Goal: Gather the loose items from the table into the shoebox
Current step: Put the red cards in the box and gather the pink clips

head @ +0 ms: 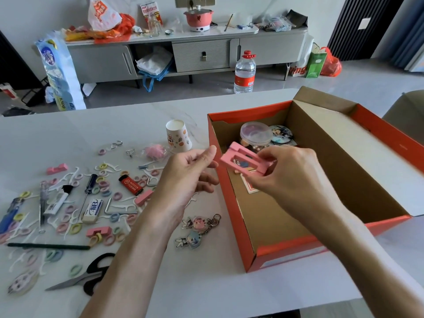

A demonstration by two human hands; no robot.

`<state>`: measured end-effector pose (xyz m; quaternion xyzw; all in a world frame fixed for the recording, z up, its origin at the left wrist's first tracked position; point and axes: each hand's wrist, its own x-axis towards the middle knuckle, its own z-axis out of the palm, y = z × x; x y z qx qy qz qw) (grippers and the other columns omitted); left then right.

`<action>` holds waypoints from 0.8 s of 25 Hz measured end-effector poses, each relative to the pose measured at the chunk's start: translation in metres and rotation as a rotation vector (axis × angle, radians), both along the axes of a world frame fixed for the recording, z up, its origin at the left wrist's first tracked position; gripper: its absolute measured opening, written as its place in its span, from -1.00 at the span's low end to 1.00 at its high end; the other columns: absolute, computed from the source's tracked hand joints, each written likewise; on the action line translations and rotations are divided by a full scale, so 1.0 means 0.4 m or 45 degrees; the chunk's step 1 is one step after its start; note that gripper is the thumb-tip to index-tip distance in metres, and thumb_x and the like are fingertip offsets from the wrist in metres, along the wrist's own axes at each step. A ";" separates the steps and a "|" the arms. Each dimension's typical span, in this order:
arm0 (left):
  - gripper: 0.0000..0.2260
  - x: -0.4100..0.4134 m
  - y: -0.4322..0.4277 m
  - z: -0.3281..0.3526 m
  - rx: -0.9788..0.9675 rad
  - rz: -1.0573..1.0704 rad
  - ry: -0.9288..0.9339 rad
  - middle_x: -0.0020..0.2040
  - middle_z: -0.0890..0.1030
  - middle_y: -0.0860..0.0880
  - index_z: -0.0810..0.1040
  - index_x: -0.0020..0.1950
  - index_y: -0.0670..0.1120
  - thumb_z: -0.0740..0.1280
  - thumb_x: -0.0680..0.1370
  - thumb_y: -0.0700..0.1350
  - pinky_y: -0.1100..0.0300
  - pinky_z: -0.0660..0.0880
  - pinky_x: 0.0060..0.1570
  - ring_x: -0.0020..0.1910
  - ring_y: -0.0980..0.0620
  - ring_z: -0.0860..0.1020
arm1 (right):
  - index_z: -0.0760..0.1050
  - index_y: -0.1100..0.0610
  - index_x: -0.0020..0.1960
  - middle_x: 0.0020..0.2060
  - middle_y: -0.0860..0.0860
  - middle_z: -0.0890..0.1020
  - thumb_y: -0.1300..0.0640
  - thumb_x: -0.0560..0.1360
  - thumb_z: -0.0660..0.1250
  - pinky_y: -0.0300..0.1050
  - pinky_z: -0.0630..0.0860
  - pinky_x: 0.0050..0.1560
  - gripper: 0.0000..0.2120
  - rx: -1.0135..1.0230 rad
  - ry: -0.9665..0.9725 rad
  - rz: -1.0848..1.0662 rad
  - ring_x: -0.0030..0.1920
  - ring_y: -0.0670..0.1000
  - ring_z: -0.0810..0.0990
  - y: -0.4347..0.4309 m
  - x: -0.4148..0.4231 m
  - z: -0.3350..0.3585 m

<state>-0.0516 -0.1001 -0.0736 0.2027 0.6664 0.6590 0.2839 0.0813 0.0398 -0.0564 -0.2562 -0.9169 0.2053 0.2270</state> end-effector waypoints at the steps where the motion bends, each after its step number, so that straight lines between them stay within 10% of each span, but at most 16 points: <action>1: -0.74 0.004 0.003 -0.010 -0.078 0.032 0.074 -0.18 0.67 -0.09 0.65 -0.03 -0.06 0.39 0.51 0.13 0.33 0.46 -0.48 -0.41 0.08 0.60 | 0.67 0.05 -0.08 -0.29 -0.17 0.63 -0.07 0.32 0.55 -0.31 0.56 -0.38 -0.74 -0.075 -0.089 -0.072 -0.35 -0.20 0.58 0.033 0.000 0.000; 6: -0.54 0.014 -0.024 -0.054 -0.383 -0.079 0.301 -0.10 0.66 -0.01 0.43 0.26 0.14 0.44 0.44 0.23 0.20 0.52 -0.45 -0.39 0.11 0.62 | 0.54 0.13 -0.37 -0.40 0.01 0.59 -0.08 0.24 0.59 -0.17 0.43 -0.45 -0.67 -0.142 -0.749 -0.021 -0.39 -0.03 0.55 0.091 -0.077 -0.068; 14: -0.50 0.029 -0.003 -0.070 -0.256 -0.214 0.202 -0.15 0.69 -0.03 0.34 0.41 0.15 0.44 0.53 -0.01 0.18 0.52 -0.38 -0.34 0.06 0.64 | 0.38 0.11 -0.25 -0.28 0.04 0.53 0.02 0.45 0.39 -0.11 0.44 -0.35 -0.75 -0.006 -0.768 0.120 -0.26 0.06 0.55 0.059 -0.161 -0.157; 20: -0.67 0.030 0.008 -0.071 -0.093 -0.258 -0.025 -0.24 0.68 0.00 0.46 0.14 0.24 0.44 0.52 -0.12 0.22 0.53 -0.40 -0.34 0.00 0.63 | 0.40 0.11 -0.20 -0.30 0.02 0.48 0.01 0.53 0.31 -0.12 0.36 -0.37 -0.78 0.072 -0.673 0.263 -0.30 0.05 0.48 0.059 -0.169 -0.179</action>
